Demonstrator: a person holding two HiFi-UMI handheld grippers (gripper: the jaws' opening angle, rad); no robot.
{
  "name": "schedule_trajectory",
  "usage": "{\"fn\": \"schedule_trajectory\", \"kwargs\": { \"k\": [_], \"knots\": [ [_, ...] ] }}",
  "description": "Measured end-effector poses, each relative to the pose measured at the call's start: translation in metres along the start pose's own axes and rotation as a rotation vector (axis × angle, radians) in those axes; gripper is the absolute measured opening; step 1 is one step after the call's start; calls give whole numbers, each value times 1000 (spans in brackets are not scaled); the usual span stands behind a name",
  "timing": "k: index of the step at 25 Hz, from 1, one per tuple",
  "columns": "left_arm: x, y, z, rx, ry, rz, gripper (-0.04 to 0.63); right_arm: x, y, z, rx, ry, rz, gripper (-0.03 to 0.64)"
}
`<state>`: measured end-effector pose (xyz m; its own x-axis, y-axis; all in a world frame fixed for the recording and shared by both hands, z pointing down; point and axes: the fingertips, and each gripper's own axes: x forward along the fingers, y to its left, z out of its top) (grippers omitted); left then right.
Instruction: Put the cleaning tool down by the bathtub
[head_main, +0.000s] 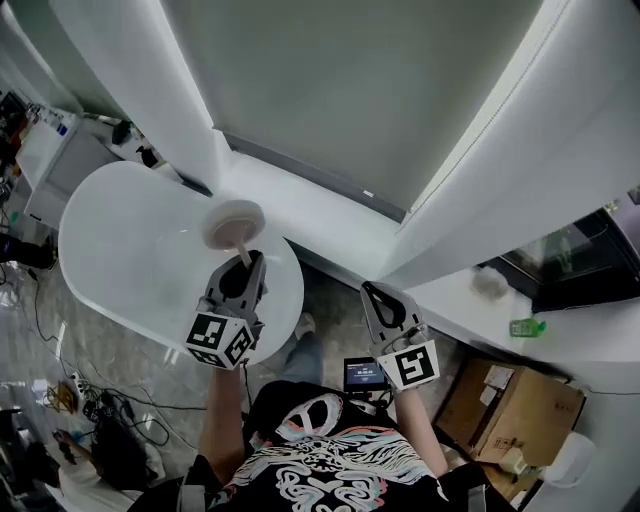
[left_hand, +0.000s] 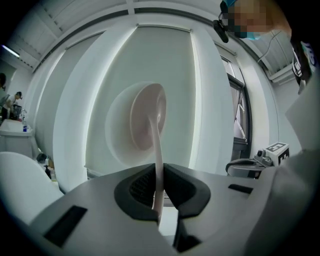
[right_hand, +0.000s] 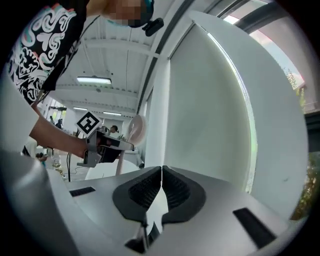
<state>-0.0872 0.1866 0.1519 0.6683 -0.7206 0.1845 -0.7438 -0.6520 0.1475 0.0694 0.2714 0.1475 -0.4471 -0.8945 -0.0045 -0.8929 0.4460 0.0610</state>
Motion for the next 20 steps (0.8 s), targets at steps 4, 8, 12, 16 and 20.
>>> {"fn": "schedule_trajectory", "kwargs": {
  "k": [4,8,12,16,20],
  "knots": [
    [58,50,10,39,27,-20,37,76,-24,-6,24,-13,15,28],
    [112,96,7,50,54,-56,37,135,-57,-30,64,36,-28,28],
    [149,126,-3,84,61,-92,37,168,-77,-45,64,21,-65,28],
    [170,138,-20,116,73,-98,37,185,-90,-66,91,43,-77,28],
    [181,141,-39,166,115,-90,37,185,-105,-85,107,69,-102,28]
  ]
}}
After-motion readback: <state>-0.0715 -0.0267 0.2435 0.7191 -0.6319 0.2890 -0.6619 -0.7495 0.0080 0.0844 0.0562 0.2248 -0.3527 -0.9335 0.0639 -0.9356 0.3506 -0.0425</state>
